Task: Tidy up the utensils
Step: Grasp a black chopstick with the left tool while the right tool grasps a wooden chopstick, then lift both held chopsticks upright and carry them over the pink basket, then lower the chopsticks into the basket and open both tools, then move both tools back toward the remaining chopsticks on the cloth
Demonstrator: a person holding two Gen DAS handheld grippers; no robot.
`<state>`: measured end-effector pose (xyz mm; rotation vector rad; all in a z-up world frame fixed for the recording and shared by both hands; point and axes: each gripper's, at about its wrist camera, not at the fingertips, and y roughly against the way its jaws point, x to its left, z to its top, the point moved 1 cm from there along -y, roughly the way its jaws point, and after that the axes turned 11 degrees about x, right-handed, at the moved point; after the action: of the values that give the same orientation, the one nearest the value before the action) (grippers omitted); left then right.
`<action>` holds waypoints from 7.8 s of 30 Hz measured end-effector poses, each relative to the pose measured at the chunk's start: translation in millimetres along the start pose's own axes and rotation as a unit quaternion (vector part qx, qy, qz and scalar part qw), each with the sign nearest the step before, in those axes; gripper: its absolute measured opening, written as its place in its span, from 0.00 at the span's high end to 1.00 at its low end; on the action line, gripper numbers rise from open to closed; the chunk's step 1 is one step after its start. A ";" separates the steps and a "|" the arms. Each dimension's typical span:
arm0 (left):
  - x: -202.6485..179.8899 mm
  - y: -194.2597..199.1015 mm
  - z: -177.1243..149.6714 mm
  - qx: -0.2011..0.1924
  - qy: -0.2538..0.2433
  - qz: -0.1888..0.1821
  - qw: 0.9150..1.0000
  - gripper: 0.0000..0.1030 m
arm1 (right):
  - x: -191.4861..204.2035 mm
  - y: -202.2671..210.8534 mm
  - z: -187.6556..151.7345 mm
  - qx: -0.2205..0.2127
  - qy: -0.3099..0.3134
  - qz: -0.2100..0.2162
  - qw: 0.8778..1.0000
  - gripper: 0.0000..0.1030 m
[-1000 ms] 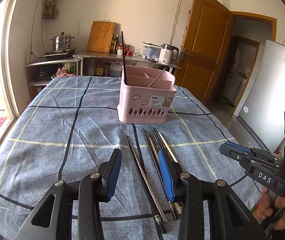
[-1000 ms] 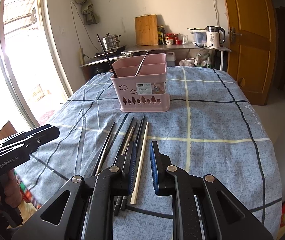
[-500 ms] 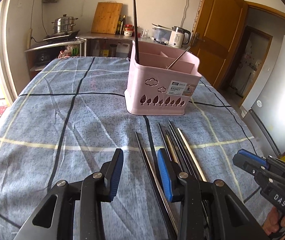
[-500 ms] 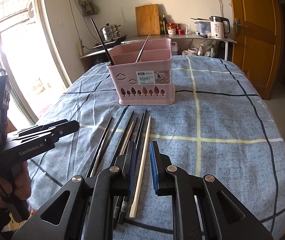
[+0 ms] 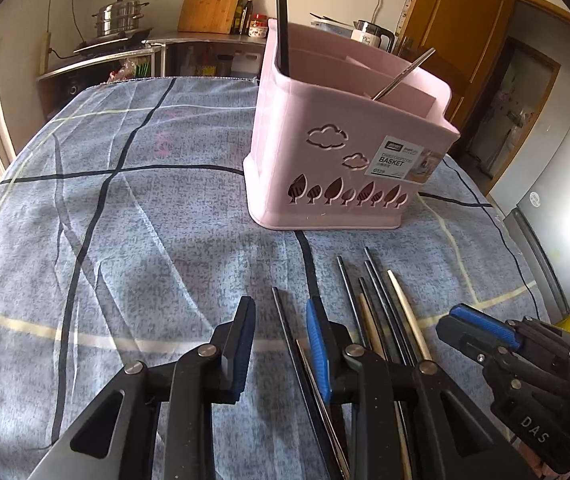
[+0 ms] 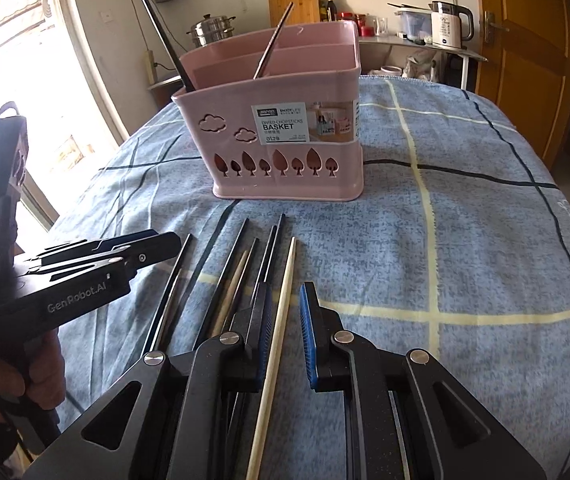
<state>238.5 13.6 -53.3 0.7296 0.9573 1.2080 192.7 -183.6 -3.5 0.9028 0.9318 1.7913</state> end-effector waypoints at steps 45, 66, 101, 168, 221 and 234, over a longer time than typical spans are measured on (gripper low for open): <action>4.3 -4.6 13.2 0.024 -0.014 0.017 0.999 0.95 | -31.3 -16.9 31.9 0.043 -0.048 -0.020 0.998 0.94; -28.5 129.7 55.6 -0.098 -0.063 -0.002 0.993 0.96 | -19.2 90.3 62.5 -0.078 -0.028 -0.002 0.997 0.95; -34.0 203.8 66.0 -0.150 -0.075 -0.024 0.986 0.97 | -1.2 146.3 68.2 -0.136 -0.007 0.007 0.991 0.95; -3.4 167.6 123.0 -0.178 -0.042 0.002 0.983 0.90 | -9.0 101.2 130.1 -0.148 -0.034 0.041 0.987 0.85; -20.1 78.9 -85.1 -0.060 -0.015 -0.018 0.998 0.89 | 10.0 75.3 -55.7 -0.066 -0.009 0.022 0.998 0.82; -14.5 20.7 -55.6 0.000 0.010 -0.028 1.000 0.89 | 8.7 9.0 -29.7 0.009 -0.018 0.024 1.000 0.82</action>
<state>178.5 2.7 -56.3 0.6880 0.9874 1.1688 160.7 -184.8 -7.3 0.9725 0.9106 1.8029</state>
